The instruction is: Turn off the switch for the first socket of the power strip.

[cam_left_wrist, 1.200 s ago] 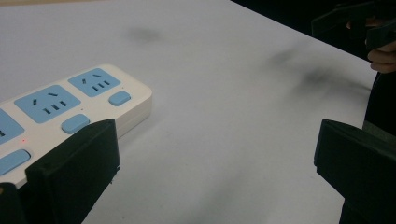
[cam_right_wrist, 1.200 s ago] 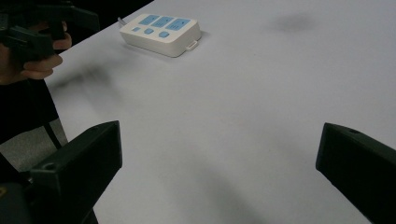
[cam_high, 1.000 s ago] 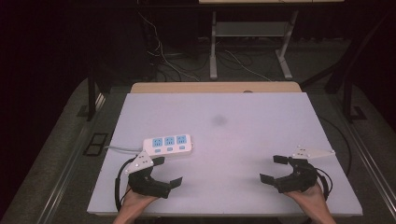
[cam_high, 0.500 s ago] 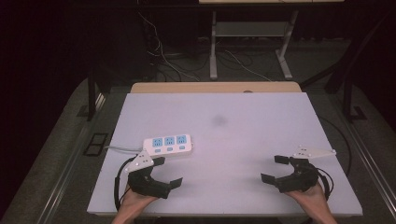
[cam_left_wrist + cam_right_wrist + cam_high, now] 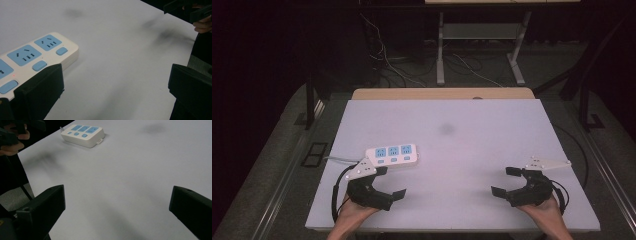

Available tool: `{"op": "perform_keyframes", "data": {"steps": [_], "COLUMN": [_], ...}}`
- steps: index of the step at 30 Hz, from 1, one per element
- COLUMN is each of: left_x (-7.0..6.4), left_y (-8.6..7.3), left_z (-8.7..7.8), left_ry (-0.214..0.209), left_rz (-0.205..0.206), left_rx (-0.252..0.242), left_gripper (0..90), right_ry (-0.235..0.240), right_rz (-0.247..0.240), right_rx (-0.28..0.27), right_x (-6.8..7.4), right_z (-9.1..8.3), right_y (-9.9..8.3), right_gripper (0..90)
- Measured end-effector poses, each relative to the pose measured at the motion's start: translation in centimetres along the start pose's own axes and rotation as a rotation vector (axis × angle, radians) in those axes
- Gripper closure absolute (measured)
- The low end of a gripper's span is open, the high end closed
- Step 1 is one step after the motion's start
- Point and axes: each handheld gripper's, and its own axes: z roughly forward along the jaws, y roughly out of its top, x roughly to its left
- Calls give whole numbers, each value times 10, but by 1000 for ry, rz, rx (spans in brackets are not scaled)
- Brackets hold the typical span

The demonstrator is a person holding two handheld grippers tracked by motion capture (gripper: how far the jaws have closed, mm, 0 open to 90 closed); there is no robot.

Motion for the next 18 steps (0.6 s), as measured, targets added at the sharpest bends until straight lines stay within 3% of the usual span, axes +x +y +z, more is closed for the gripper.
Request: {"op": "perform_keyframes", "data": {"steps": [18], "left_x": [10], "left_y": [16], "left_z": [-9], "left_ry": [2], "left_rz": [-4], "left_rx": [20], "left_gripper": [0], "right_ry": [-2], "right_rz": [-2], "right_rx": [6], "right_x": [0], "right_z": [0], "right_y": [0], "right_gripper": [3]}}
